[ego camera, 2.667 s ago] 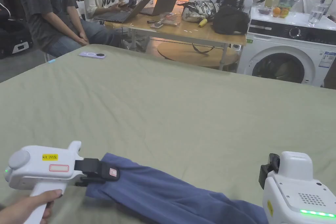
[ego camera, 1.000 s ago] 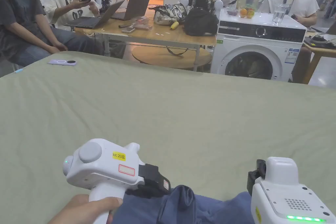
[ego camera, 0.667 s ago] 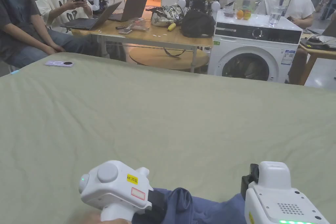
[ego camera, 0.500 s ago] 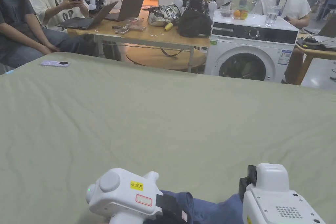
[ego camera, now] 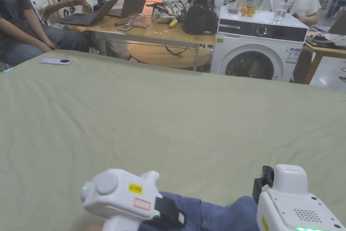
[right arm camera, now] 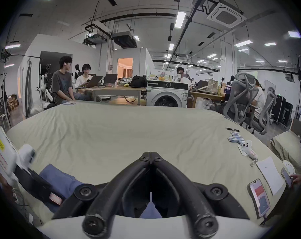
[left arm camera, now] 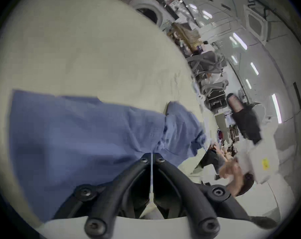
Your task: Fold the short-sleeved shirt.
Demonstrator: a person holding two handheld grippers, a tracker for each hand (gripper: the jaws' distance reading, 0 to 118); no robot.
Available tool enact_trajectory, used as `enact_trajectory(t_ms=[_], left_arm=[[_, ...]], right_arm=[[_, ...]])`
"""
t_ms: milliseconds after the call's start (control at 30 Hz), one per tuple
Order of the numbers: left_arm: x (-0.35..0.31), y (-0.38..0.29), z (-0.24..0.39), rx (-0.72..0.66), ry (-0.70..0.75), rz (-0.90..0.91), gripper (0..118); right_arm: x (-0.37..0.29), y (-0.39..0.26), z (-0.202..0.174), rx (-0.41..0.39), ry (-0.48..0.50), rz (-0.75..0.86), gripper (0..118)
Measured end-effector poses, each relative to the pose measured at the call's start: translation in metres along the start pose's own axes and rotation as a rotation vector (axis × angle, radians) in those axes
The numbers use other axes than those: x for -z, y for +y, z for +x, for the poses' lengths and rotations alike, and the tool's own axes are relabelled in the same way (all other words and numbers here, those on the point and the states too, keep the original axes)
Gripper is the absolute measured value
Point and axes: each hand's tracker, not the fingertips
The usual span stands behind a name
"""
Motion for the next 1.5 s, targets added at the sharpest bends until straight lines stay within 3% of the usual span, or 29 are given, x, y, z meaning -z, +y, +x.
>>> enact_trajectory(t_ms=[133,233,300,333,367,467,567,633,800,933,967,1033,1100,1167,1500], left_arm=[[-0.067,0.003,-0.028,-0.054,-0.006,0.113,0],[-0.097,0.004,-0.055,-0.084,0.082,0.155,2],[-0.108,0.002,-0.074,-0.104,0.127,0.164,17],[-0.109,-0.001,-0.076,-0.112,0.116,0.157,39],[-0.111,-0.002,-0.086,-0.133,0.114,0.16,53],[-0.112,-0.009,-0.111,-0.257,-0.025,0.182,56],[-0.102,-0.012,-0.126,-0.267,-0.04,0.136,60],[-0.092,-0.01,-0.139,-0.245,-0.046,0.105,61],[-0.063,-0.014,-0.146,-0.229,-0.263,0.103,60],[-0.039,-0.009,-0.136,-0.179,-0.316,0.077,60],[-0.036,-0.006,-0.132,-0.189,-0.302,0.065,52],[-0.038,-0.005,-0.135,-0.259,-0.226,0.081,10],[-0.035,-0.005,-0.13,-0.229,-0.093,0.067,9],[-0.04,-0.008,-0.131,-0.215,-0.166,0.096,8],[-0.126,-0.002,-0.083,-0.118,-0.079,0.195,6]], right_arm=[[-0.001,0.005,0.002,0.021,-0.001,0.01,0],[0.001,0.005,0.001,0.024,0.0,0.007,0],[0.001,0.005,-0.001,0.022,0.005,0.003,0],[0.001,0.004,-0.002,0.02,0.005,0.002,0],[0.001,0.004,-0.003,0.018,0.006,0.001,0],[0.002,0.003,-0.005,0.012,0.008,-0.004,0],[0.002,0.001,-0.005,0.011,0.011,-0.012,0],[0.002,0.0,-0.006,0.004,0.009,-0.014,0],[0.003,-0.003,-0.007,0.008,0.008,-0.028,0],[0.004,-0.006,-0.009,0.015,0.012,-0.036,0],[0.003,-0.006,-0.009,0.014,0.013,-0.038,0],[0.002,-0.006,-0.009,0.011,0.012,-0.037,0],[0.002,-0.005,-0.008,0.008,0.011,-0.036,0],[0.001,-0.004,-0.005,0.012,0.01,-0.034,0],[-0.004,0.011,0.01,0.019,-0.009,0.012,0]])
